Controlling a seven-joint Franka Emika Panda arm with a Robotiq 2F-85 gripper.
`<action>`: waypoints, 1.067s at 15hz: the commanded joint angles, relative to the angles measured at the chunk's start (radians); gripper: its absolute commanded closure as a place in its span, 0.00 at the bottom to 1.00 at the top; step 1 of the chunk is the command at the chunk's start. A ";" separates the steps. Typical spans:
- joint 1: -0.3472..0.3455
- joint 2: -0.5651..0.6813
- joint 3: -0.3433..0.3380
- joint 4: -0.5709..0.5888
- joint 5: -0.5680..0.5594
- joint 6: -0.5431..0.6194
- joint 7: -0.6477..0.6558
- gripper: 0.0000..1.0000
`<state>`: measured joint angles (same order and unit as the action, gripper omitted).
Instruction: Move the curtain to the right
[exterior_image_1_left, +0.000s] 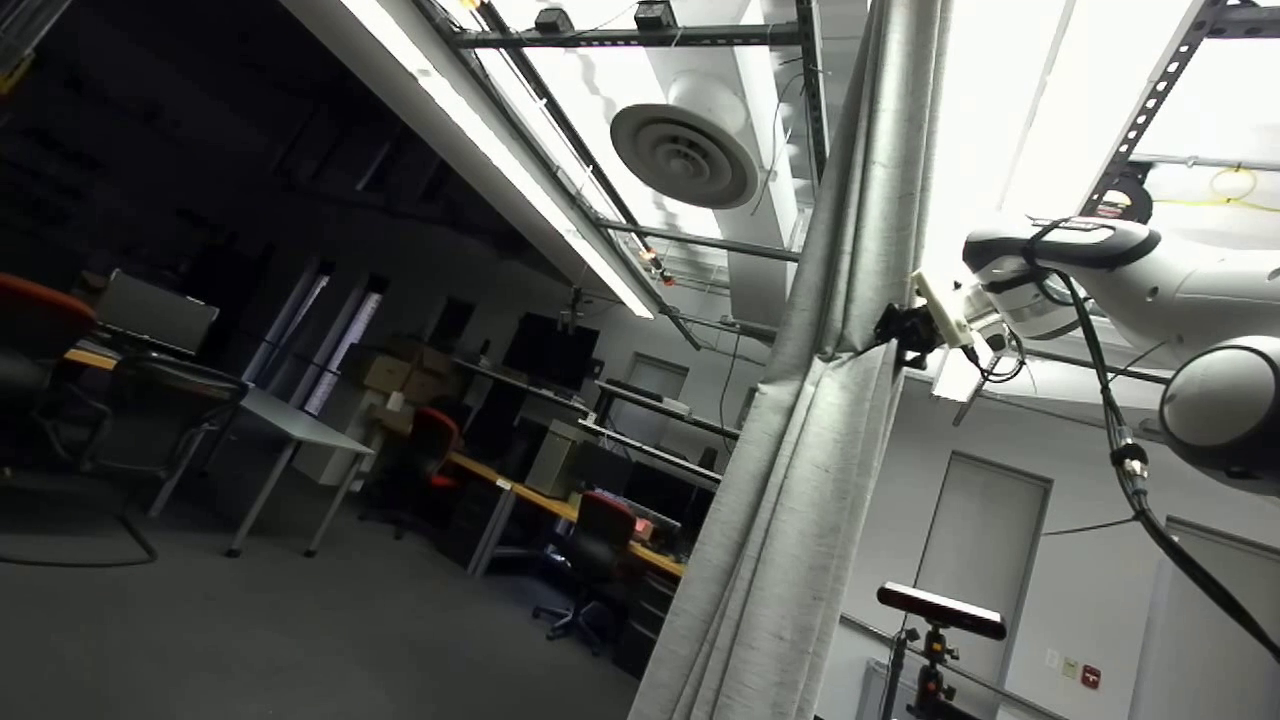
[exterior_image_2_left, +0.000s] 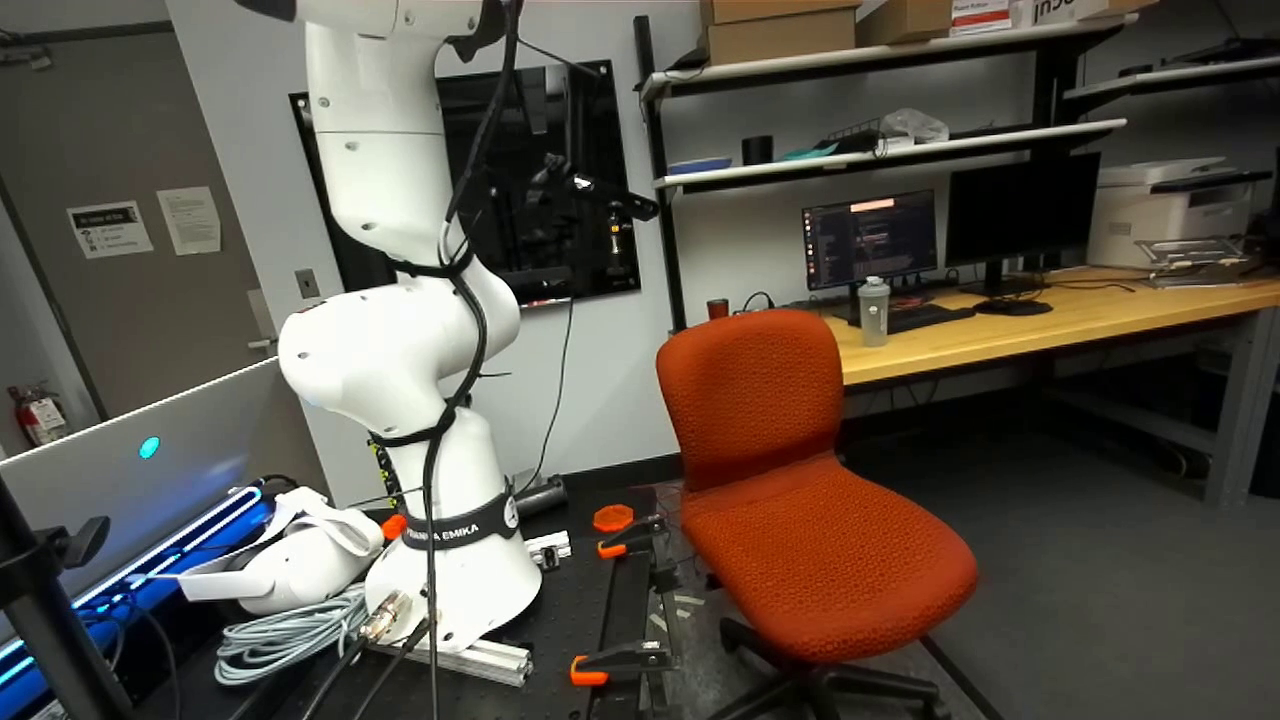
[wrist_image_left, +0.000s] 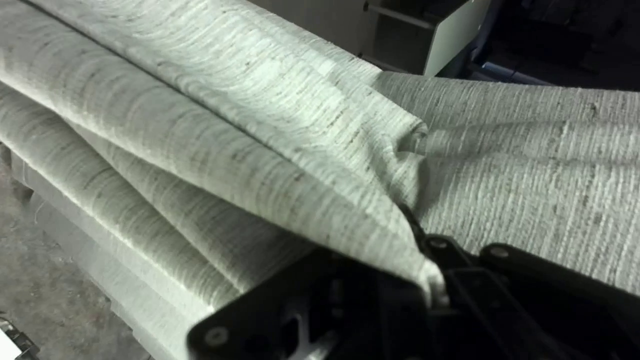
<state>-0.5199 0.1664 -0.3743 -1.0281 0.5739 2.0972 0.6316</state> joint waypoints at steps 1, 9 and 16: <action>-0.065 0.053 -0.027 -0.038 0.052 -0.082 -0.019 0.99; 0.040 0.056 0.053 0.032 0.019 -0.118 -0.125 0.99; 0.268 -0.042 0.127 -0.061 -0.393 -0.086 -0.154 0.99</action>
<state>-0.3139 0.1714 -0.2617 -1.0143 0.3165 2.0125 0.5153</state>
